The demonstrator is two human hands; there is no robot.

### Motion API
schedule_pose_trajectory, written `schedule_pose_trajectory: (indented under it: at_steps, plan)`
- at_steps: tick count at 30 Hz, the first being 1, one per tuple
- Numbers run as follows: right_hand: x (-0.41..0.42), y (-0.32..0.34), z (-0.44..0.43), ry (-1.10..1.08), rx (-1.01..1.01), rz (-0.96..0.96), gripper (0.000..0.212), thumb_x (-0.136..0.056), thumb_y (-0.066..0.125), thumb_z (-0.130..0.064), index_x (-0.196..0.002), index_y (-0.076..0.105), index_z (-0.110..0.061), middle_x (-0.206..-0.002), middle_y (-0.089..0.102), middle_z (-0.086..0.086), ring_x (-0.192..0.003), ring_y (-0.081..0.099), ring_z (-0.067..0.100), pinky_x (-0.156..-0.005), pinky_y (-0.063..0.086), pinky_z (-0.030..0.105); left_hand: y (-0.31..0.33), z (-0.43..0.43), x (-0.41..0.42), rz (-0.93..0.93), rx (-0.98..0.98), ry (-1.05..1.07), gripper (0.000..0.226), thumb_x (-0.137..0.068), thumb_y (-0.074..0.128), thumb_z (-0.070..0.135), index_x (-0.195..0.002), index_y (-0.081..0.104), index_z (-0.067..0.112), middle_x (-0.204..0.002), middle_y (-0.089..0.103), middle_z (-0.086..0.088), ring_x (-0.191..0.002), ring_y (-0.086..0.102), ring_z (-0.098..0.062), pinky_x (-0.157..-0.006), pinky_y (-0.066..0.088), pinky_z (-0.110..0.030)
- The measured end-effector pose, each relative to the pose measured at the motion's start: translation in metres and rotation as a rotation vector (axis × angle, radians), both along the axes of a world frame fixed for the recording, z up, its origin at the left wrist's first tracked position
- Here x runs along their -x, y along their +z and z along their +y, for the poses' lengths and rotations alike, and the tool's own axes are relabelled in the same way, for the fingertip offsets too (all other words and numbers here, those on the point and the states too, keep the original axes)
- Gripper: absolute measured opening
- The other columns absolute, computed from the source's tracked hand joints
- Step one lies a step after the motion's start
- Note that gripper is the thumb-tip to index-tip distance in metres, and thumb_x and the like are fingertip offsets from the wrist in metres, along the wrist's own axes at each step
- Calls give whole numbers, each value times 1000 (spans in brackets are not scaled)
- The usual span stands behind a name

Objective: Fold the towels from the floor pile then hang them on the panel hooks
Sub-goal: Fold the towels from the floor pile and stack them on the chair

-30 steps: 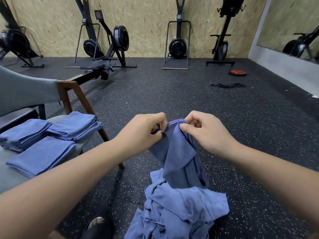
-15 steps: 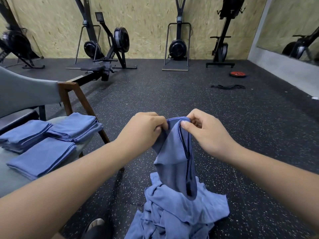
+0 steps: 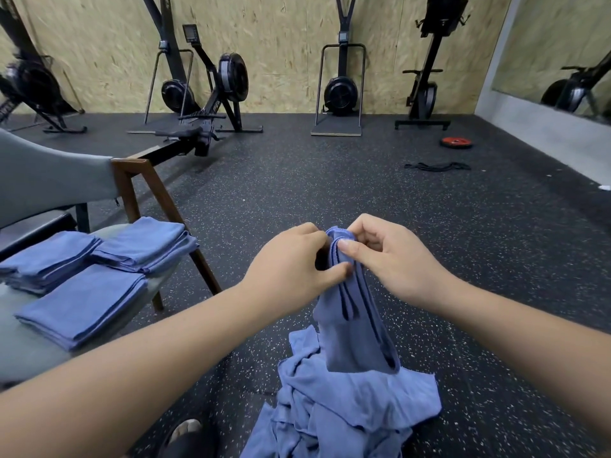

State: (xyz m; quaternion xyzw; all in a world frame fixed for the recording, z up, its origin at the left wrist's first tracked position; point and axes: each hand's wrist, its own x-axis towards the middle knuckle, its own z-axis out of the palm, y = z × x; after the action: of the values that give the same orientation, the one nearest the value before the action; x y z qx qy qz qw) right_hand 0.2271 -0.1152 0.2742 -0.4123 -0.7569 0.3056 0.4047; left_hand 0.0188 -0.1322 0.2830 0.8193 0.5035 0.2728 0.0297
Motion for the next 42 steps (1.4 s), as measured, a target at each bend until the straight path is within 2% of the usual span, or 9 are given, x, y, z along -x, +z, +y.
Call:
schedule_pose_trajectory:
  at_steps: [3, 7, 13, 19, 23, 25, 35, 39, 42]
  plan:
    - [-4, -2, 2, -20, -43, -38, 14, -104, 65, -35, -98, 67, -22, -93, 73, 10, -88, 67, 36, -87, 54, 60, 2, 5, 5, 52, -1, 6, 34, -84, 54, 47, -70, 57, 17, -77, 56, 4, -70, 55, -19, -68, 51, -42]
    - [-17, -4, 10, -89, -48, -97, 13, -105, 65, -35, -97, 66, -25, -91, 71, 8, -88, 64, 35, -87, 53, 56, 8, 16, 24, 141, 21, -51, 42, -81, 42, 47, -77, 71, 16, -79, 64, 2, -76, 62, -24, -74, 53, -40]
    - [-27, 0, 10, -121, -21, -206, 15, -105, 65, -30, -92, 64, -24, -84, 67, 6, -68, 51, 10, -69, 43, 27, 13, 28, 50, 164, 22, -108, 19, -98, 74, 39, -87, 80, 25, -82, 68, 11, -75, 64, -10, -76, 51, -33]
    - [-35, 0, 12, -121, -9, -219, 7, -106, 65, -29, -99, 65, -27, -84, 67, 5, -68, 49, 8, -71, 42, 36, 18, 30, 64, 118, -1, -172, 3, -92, 80, 25, -89, 80, 26, -85, 77, 16, -78, 70, -2, -79, 52, -24]
    - [-37, 3, 12, -133, -22, -245, 6, -106, 63, -29, -100, 63, -29, -84, 66, 5, -67, 48, 6, -70, 42, 35, 17, 28, 63, 66, -2, -166, 6, -92, 75, 22, -93, 74, 28, -77, 74, 12, -67, 68, -7, -67, 51, -25]
    - [-38, 4, 12, -147, -20, -253, 8, -107, 62, -29, -99, 63, -30, -83, 66, 3, -66, 48, 5, -69, 41, 34, 18, 27, 63, 16, 21, -164, 9, -94, 76, 19, -95, 73, 27, -78, 72, 13, -66, 64, -2, -63, 44, -15]
    - [-28, 7, 4, -89, 103, -193, 13, -94, 76, -21, -99, 68, -31, -92, 73, -6, -75, 59, 5, -79, 49, 29, 15, 20, 49, -75, 149, -171, 29, -97, 77, 25, -119, 58, 31, -90, 75, 14, -65, 61, 1, -67, 42, -17]
    - [-8, 2, -11, 43, 120, -302, 37, -85, 87, -44, -116, 67, -40, -107, 73, -16, -99, 66, 0, -93, 51, 25, 12, 13, 32, -94, 164, -259, 34, -93, 82, 23, -118, 60, 27, -87, 76, 13, -67, 62, 0, -67, 41, -14]
    - [9, -8, -13, 119, 135, -256, 30, -85, 86, -49, -103, 69, -32, -91, 71, -9, -83, 60, 5, -84, 51, 39, 12, 9, 24, -179, 192, -272, 38, -87, 89, 25, -113, 61, 27, -84, 77, 11, -66, 62, -4, -67, 43, -17]
